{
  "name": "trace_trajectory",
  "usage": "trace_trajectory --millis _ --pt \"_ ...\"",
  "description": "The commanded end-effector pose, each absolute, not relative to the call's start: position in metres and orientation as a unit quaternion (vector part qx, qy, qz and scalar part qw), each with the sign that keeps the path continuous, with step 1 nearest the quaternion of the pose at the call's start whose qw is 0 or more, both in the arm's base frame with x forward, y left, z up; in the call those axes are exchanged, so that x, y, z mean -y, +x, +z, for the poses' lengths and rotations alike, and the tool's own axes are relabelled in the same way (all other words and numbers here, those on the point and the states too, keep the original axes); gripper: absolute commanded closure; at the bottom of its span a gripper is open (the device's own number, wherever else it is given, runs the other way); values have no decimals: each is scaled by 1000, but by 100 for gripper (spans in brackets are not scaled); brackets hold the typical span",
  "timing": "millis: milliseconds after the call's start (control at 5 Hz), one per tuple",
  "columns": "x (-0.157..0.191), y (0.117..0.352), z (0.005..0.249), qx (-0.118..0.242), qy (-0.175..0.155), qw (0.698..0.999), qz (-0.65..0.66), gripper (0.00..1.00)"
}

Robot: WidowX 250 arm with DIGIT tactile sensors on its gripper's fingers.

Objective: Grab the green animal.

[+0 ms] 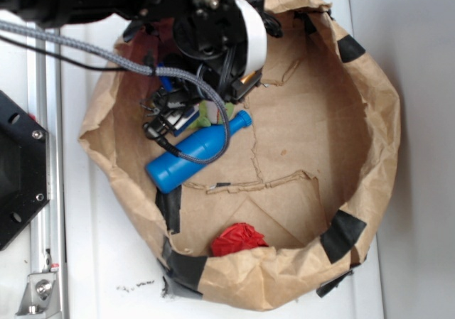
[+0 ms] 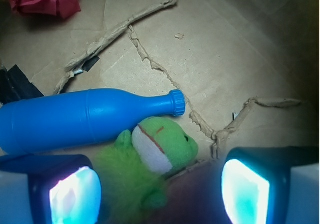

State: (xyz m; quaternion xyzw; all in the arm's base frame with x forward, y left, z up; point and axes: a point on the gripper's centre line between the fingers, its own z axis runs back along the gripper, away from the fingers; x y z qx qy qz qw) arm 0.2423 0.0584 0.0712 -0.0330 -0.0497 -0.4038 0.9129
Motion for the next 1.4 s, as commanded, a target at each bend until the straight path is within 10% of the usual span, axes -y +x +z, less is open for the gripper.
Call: trace_trajectory --millis 0,800,1000,1200 --pt "-55 241 80 60 -23 914 -402 0" --pt "-34 232 4 44 48 896 -439 0" --pt "-42 235 5 50 30 907 -417 100" --pt "-43 236 11 58 22 908 -414 100"
